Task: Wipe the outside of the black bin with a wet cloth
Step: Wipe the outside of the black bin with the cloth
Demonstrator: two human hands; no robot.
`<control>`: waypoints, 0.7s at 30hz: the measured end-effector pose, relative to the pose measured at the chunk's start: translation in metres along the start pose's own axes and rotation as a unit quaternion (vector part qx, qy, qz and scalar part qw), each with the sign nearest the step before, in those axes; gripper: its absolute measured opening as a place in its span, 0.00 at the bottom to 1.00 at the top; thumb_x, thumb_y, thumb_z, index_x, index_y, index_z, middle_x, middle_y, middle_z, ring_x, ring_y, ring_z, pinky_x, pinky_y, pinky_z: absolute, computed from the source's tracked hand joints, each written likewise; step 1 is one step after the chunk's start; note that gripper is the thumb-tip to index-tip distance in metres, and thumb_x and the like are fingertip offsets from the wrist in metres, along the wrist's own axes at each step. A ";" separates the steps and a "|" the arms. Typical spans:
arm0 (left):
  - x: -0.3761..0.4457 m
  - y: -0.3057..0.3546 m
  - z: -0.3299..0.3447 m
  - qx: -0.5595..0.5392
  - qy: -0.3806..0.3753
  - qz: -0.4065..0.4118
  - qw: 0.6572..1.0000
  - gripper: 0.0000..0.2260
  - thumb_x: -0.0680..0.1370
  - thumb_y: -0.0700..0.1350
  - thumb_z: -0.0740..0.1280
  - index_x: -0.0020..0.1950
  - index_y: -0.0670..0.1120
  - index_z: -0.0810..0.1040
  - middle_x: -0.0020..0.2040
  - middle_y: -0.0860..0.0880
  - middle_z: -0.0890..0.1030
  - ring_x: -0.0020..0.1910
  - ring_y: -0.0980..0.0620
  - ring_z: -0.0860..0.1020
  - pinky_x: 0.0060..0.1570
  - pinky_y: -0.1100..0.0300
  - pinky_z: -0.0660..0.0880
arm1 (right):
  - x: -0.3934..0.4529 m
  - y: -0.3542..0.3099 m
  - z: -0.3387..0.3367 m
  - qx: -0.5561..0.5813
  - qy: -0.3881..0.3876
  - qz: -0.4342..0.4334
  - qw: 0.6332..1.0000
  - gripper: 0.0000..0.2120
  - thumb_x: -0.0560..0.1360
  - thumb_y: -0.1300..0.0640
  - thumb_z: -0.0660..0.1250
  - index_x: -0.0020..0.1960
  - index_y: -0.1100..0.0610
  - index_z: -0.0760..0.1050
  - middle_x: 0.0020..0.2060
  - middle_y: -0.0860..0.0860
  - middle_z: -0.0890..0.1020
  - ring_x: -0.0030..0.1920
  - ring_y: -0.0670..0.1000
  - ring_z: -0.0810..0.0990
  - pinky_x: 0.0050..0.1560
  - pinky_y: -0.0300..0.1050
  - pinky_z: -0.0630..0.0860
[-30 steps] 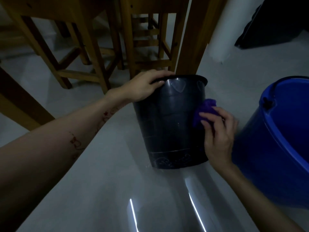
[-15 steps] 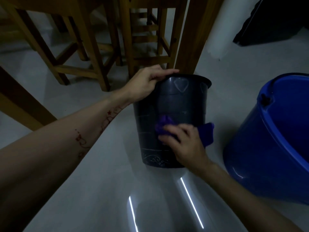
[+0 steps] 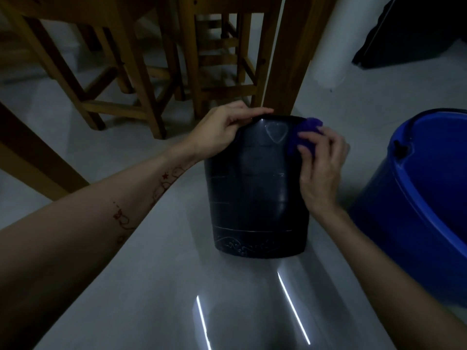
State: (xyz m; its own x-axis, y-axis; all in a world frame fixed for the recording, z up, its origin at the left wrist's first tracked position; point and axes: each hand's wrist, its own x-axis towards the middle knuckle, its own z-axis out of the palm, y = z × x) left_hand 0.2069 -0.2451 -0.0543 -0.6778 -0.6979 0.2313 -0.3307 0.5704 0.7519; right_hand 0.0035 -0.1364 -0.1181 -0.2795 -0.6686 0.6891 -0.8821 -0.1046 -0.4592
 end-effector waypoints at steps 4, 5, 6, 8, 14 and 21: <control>-0.001 -0.005 -0.004 0.000 0.013 -0.015 1.000 0.22 0.83 0.33 0.55 0.72 0.50 0.73 0.54 0.60 0.73 0.57 0.69 0.74 0.62 0.71 0.72 | -0.007 -0.039 0.017 -0.018 -0.030 -0.143 0.989 0.09 0.79 0.58 0.64 0.56 0.59 0.79 0.60 0.59 0.77 0.56 0.60 0.74 0.59 0.43 0.66; -0.002 -0.006 -0.004 -0.003 0.013 -0.019 1.000 0.22 0.83 0.33 0.55 0.72 0.50 0.73 0.54 0.60 0.74 0.58 0.68 0.74 0.63 0.69 0.72 | -0.020 -0.043 0.017 -0.019 -0.051 -0.205 0.977 0.07 0.79 0.58 0.66 0.55 0.57 0.80 0.59 0.57 0.78 0.54 0.60 0.75 0.55 0.48 0.69; -0.002 -0.005 -0.004 -0.003 0.015 -0.018 1.000 0.21 0.83 0.33 0.56 0.72 0.49 0.74 0.54 0.59 0.74 0.59 0.66 0.75 0.64 0.68 0.72 | -0.036 -0.043 0.015 -0.022 -0.073 -0.264 0.961 0.06 0.78 0.58 0.67 0.54 0.56 0.80 0.59 0.55 0.79 0.52 0.59 0.75 0.50 0.50 0.71; -0.002 0.002 -0.003 0.007 0.025 -0.010 1.000 0.18 0.83 0.37 0.59 0.71 0.49 0.74 0.54 0.57 0.76 0.59 0.62 0.75 0.64 0.66 0.72 | -0.072 -0.036 0.006 -0.029 -0.115 -0.367 0.923 0.06 0.78 0.59 0.68 0.54 0.53 0.79 0.61 0.53 0.77 0.52 0.56 0.74 0.47 0.50 0.70; -0.008 -0.010 -0.011 0.052 0.029 -0.104 0.993 0.15 0.82 0.62 0.53 0.56 0.60 0.78 0.54 0.57 0.79 0.59 0.54 0.75 0.65 0.46 0.69 | -0.128 0.000 -0.028 -0.035 -0.142 -0.334 0.931 0.11 0.79 0.58 0.64 0.60 0.49 0.73 0.63 0.51 0.72 0.57 0.55 0.72 0.53 0.49 0.69; -0.006 0.000 0.003 -0.003 0.037 -0.068 0.997 0.10 0.85 0.51 0.56 0.57 0.56 0.78 0.53 0.58 0.80 0.53 0.66 0.77 0.55 0.64 0.72 | -0.021 0.011 -0.016 0.030 0.024 -0.001 0.999 0.11 0.82 0.52 0.58 0.59 0.57 0.75 0.60 0.61 0.72 0.60 0.60 0.70 0.66 0.34 0.59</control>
State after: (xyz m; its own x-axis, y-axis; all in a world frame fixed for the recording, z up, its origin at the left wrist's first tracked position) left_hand 0.2093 -0.2394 -0.0571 -0.5773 -0.7983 0.1713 -0.4119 0.4659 0.7831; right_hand -0.0061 -0.1111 -0.1286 -0.2972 -0.6325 0.7152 -0.8586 -0.1507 -0.4901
